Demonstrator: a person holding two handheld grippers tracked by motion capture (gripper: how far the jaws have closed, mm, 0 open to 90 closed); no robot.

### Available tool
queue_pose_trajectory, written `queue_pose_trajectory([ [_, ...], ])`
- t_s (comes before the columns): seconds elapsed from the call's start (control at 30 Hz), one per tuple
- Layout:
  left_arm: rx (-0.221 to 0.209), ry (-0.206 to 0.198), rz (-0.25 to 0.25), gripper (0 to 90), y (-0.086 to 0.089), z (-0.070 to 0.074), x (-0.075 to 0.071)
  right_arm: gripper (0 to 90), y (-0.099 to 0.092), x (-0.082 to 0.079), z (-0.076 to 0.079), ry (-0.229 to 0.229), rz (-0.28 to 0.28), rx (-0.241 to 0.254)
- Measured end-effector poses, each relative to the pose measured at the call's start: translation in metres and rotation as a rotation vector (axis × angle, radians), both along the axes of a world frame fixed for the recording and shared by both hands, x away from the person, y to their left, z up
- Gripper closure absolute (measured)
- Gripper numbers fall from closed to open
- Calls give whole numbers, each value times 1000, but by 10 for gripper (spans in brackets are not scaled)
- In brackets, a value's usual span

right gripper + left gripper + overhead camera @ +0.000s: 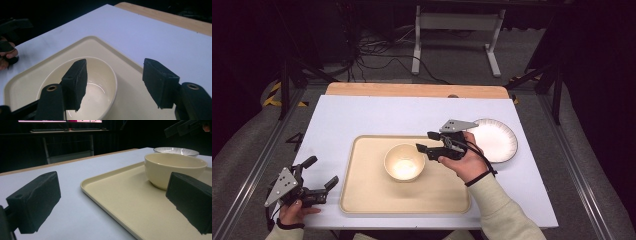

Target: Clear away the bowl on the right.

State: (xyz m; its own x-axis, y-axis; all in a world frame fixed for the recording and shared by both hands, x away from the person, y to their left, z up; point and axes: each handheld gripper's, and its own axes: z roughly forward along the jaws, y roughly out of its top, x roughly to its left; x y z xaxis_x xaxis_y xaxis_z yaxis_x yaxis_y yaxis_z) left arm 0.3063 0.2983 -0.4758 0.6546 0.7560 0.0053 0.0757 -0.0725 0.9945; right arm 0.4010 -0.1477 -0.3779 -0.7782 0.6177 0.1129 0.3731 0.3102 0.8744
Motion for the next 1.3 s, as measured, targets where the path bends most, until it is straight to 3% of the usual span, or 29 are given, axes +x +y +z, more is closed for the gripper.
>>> queue_pose_trajectory([
  [0.37, 2, 3, -2, 2, 0, 0, 0, 228, -16, -16, 8, -171, 76, 34],
  [0.57, 1, 2, 0, 2, 0, 0, 0, 205, -25, -24, 10, -233, 104, 44],
  [1.03, 1, 1, 0, 2, 0, 0, 0, 183, -50, -32, 5, -302, 76, 8],
  [1.3, 2, 1, 0, 2, 0, 0, 0, 184, -65, -39, 1, -318, 51, 41],
])
